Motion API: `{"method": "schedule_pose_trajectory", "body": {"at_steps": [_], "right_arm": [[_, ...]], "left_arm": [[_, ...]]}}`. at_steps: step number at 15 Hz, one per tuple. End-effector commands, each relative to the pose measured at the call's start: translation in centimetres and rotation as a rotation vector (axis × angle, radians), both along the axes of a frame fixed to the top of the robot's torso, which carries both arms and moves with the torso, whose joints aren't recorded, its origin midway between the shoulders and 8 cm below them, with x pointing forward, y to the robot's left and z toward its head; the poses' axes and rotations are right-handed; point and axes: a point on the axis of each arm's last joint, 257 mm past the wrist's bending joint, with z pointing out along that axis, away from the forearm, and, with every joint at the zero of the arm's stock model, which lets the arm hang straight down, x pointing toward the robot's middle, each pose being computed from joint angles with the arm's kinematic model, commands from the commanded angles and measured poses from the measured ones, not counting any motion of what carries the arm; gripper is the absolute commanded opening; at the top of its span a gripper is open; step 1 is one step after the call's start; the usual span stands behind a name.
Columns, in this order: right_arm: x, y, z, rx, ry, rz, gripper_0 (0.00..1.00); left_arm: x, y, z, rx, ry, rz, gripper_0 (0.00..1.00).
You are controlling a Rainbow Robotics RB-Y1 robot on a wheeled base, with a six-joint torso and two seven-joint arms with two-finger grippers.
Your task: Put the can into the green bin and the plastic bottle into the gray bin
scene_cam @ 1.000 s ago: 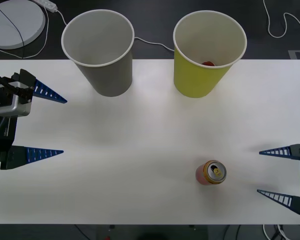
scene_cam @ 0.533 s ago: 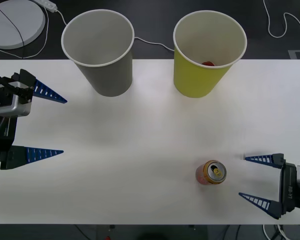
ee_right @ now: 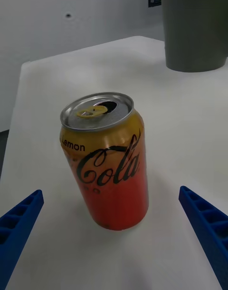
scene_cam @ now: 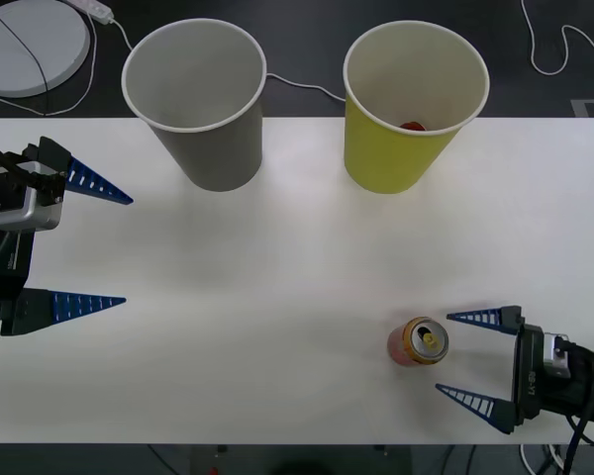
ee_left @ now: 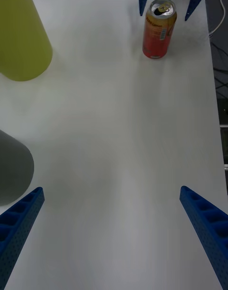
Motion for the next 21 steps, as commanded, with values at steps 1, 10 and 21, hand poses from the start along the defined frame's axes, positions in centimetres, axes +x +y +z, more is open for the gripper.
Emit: {"method": "schedule_pose_trajectory", "body": {"at_steps": [1, 10, 21], "right_arm": [[0.4, 1.4, -0.4, 0.014, -0.008, -0.007, 1.0], [1.2, 4.8, -1.0, 0.03, -0.054, 0.002, 1.0], [1.8, 5.8, -1.0, 0.016, -0.11, 0.01, 0.0]], "left_arm": [[0.0, 0.0, 0.0, 0.0, 0.0, 0.0, 1.0], [0.0, 0.0, 0.0, 0.0, 0.0, 0.0, 1.0], [0.0, 0.0, 0.0, 0.0, 0.0, 0.0, 1.0]]}}
